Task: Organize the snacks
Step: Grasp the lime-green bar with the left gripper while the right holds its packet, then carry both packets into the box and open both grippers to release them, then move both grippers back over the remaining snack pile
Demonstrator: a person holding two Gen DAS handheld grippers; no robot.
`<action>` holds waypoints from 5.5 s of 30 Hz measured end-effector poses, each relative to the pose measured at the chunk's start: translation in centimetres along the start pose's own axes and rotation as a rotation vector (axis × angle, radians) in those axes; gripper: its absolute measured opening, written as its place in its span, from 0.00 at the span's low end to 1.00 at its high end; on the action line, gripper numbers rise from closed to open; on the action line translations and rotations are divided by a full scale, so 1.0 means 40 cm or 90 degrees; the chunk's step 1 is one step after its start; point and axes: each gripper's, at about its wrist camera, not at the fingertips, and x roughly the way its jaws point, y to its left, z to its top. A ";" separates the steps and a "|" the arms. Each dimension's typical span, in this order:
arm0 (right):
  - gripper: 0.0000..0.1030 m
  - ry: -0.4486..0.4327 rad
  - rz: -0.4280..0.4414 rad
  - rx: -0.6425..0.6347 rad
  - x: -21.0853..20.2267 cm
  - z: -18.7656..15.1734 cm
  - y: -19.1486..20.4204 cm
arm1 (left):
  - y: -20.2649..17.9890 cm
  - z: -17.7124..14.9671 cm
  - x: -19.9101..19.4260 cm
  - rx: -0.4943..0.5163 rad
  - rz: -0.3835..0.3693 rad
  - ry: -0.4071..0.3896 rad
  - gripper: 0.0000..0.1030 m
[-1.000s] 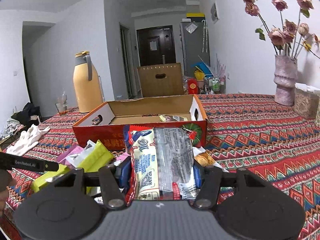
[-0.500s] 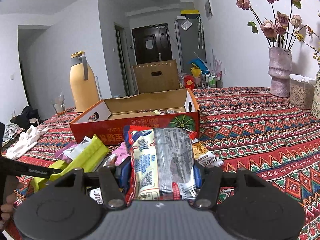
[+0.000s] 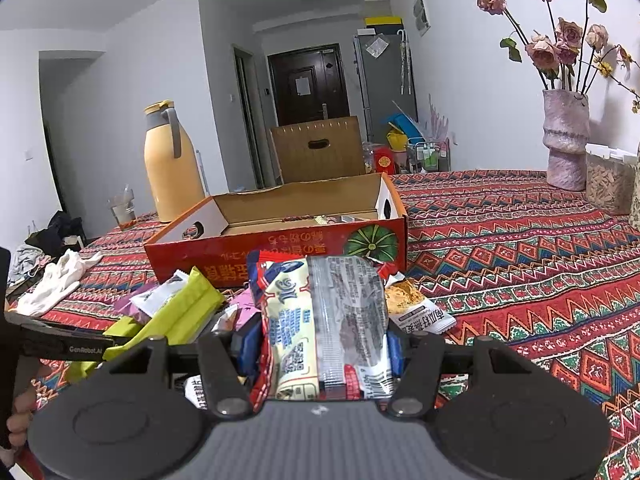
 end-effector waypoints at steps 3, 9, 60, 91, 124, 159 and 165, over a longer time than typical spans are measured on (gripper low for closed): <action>0.56 0.001 0.001 -0.001 0.002 0.002 -0.002 | 0.002 0.000 -0.007 -0.004 0.000 -0.005 0.35; 0.56 0.002 0.004 -0.002 0.002 0.001 -0.003 | 0.017 0.004 -0.030 -0.017 0.009 -0.021 0.33; 0.56 -0.067 0.007 -0.060 0.236 0.280 0.027 | -0.009 0.373 -0.026 -0.110 -0.028 -0.171 0.33; 0.56 0.010 -0.017 -0.070 0.498 0.275 0.029 | -0.025 0.399 0.208 -0.133 -0.008 -0.097 0.33; 1.00 -0.076 -0.009 -0.050 0.349 0.316 0.020 | -0.033 0.388 0.038 -0.145 -0.008 -0.203 1.00; 1.00 -0.021 -0.020 -0.065 0.098 0.122 0.020 | 0.044 0.144 -0.079 -0.129 -0.006 -0.128 1.00; 1.00 0.006 -0.028 -0.053 0.093 0.083 0.007 | 0.046 0.114 -0.059 -0.126 -0.015 -0.119 1.00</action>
